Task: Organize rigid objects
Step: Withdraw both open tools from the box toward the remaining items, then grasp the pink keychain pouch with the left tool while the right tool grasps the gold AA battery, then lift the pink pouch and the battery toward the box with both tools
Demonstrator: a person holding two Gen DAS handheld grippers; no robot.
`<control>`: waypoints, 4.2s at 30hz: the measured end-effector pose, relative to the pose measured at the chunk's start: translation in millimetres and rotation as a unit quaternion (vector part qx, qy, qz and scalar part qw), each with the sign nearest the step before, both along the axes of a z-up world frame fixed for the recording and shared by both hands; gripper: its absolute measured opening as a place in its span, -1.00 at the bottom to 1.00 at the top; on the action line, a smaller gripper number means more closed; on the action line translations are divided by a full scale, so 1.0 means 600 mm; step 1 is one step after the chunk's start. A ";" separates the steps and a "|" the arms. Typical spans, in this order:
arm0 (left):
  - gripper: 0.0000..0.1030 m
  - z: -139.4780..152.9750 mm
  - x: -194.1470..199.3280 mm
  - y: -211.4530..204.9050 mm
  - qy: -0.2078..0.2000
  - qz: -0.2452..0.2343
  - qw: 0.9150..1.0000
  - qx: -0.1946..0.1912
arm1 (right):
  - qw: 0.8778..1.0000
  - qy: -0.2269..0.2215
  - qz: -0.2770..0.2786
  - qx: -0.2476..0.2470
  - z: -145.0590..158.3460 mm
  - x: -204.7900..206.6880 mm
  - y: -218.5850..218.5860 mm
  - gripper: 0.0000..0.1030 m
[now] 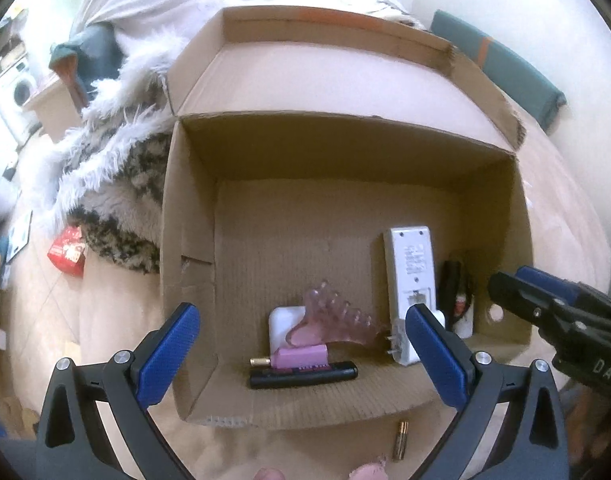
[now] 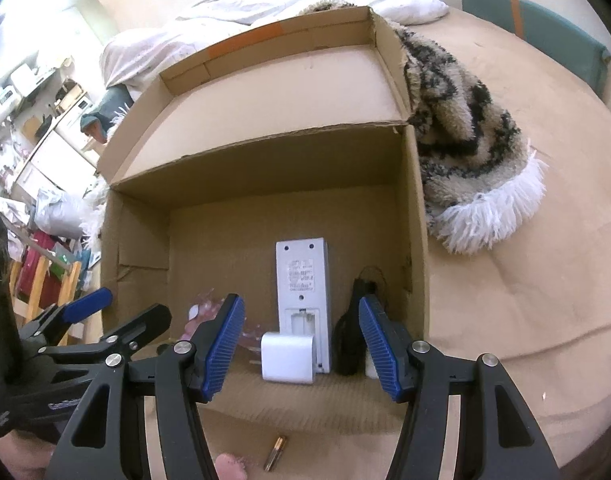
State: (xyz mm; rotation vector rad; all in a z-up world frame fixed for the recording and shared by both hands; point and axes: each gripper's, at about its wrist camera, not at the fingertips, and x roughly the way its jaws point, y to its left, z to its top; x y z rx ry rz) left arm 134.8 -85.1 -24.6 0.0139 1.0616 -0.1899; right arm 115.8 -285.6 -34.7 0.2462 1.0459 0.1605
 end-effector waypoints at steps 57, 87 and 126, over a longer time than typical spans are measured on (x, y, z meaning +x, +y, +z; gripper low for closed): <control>-0.35 -0.218 -0.143 -0.070 0.223 -0.072 0.971 0.037 | 0.984 0.166 -0.019 0.063 -0.115 -0.063 0.000 0.22; -0.35 -0.200 -0.086 0.050 0.190 0.062 0.979 0.042 | 0.970 0.234 0.057 0.011 -0.204 -0.080 0.097 -0.78; -0.35 0.110 -0.054 -0.006 -0.047 0.043 0.998 0.001 | 0.998 -0.035 0.026 0.053 0.091 -0.071 0.020 -0.78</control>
